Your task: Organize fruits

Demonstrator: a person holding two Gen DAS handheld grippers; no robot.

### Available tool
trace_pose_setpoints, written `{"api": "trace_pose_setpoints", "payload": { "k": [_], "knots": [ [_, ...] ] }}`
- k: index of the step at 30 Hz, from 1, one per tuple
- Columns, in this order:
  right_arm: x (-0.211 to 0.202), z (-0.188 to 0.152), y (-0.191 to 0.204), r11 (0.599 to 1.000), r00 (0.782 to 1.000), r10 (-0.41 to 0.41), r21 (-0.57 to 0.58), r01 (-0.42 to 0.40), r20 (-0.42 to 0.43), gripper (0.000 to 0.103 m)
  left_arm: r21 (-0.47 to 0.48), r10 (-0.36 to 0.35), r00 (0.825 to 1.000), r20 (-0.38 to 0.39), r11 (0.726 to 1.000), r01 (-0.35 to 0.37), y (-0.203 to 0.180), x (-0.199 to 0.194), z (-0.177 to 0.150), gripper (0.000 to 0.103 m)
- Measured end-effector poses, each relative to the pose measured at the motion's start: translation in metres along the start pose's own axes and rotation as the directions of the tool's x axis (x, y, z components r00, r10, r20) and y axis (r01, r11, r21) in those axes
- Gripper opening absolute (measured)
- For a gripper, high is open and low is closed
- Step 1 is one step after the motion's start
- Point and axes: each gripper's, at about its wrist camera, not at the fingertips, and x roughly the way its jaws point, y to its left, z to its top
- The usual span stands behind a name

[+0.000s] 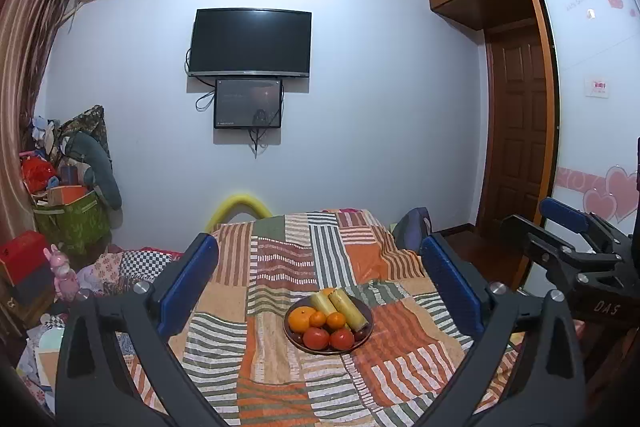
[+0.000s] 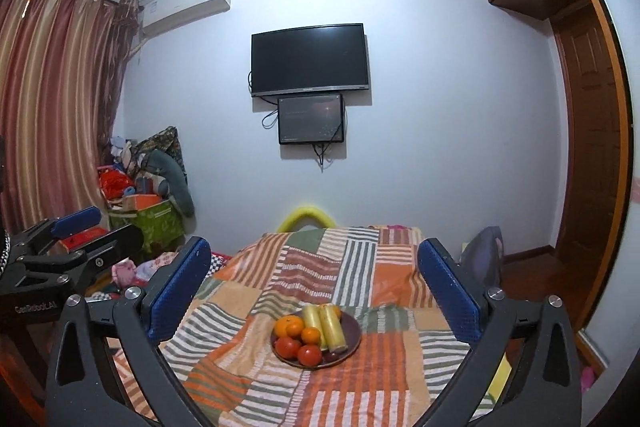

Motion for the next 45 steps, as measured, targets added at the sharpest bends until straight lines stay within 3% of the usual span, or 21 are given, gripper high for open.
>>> {"api": "trace_pose_setpoints", "payload": {
  "k": [45],
  "knots": [
    [-0.0089,0.0007,-0.0015,1.0,1.0,0.003,0.001,-0.003,0.002,0.103,-0.002,0.001,1.0,-0.015,1.0,-0.001,0.0027,0.004,-0.0048,0.103]
  ]
}}
